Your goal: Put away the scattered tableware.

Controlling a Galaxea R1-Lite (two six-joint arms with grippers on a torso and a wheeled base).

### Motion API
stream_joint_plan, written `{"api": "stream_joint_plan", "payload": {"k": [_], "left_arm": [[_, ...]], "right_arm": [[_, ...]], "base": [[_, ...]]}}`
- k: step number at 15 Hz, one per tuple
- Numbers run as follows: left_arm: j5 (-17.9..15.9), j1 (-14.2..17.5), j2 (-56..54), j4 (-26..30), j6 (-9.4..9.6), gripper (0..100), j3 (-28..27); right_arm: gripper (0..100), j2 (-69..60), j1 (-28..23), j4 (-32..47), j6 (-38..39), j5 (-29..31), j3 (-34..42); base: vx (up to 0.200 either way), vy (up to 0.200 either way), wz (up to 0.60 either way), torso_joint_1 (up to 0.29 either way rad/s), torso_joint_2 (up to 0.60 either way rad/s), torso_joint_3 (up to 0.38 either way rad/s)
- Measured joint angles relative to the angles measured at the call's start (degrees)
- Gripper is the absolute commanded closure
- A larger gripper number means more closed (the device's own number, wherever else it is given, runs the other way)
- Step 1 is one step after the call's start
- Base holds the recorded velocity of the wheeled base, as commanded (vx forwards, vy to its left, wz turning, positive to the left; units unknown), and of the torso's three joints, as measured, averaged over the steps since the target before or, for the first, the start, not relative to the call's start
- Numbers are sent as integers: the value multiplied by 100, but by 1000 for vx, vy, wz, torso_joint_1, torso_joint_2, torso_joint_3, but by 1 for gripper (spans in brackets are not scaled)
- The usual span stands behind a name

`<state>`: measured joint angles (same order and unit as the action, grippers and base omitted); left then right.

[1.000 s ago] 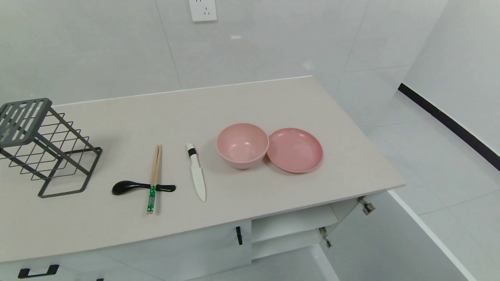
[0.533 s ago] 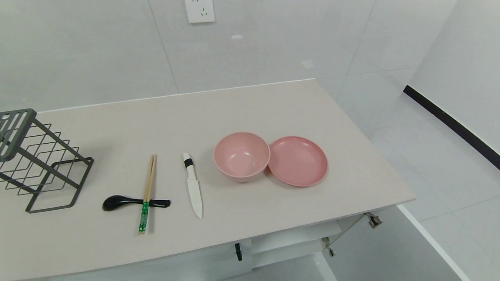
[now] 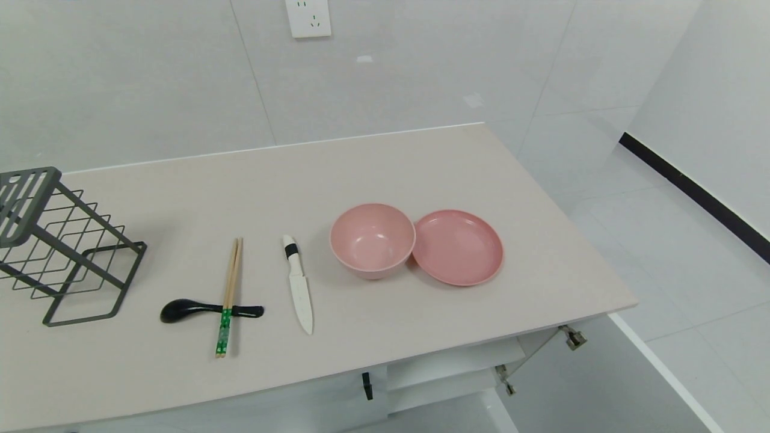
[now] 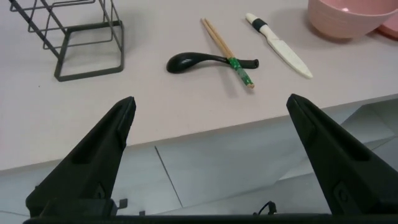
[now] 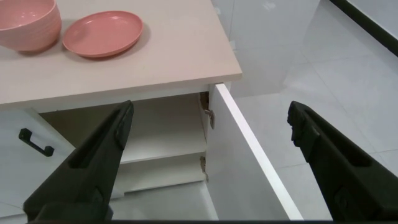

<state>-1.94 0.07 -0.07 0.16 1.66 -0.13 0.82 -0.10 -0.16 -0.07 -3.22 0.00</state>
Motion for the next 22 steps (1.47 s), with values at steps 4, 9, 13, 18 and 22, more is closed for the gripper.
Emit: {"api": "stream_joint_plan", "payload": {"k": [4, 9, 13, 18, 22], "left_arm": [[-178, 6, 91, -842, 26, 0, -920], [-1442, -397, 950, 200, -666, 0, -2498], [-1836, -534, 1947, 63, -887, 0, -2544], [-1916, -558, 4303, -902, -701, 0, -2503], [-1822, -996, 5324, -1176, -522, 0, -2464]], "right_arm": [[0, 0, 0, 0, -11, 0, 0], [0, 0, 2, -6, -93, -9, -2], [0, 0, 0, -16, -184, -11, -2], [0, 0, 0, -679, -151, -22, -18], [0, 33, -9, -1165, -228, -592, -823]], "base": [[0, 0, 0, 0, 0, 0], [0, 0, 0, 0, 0, 0], [0, 0, 0, 0, 0, 0], [0, 0, 0, 0, 0, 0], [0, 0, 0, 0, 0, 0]]}}
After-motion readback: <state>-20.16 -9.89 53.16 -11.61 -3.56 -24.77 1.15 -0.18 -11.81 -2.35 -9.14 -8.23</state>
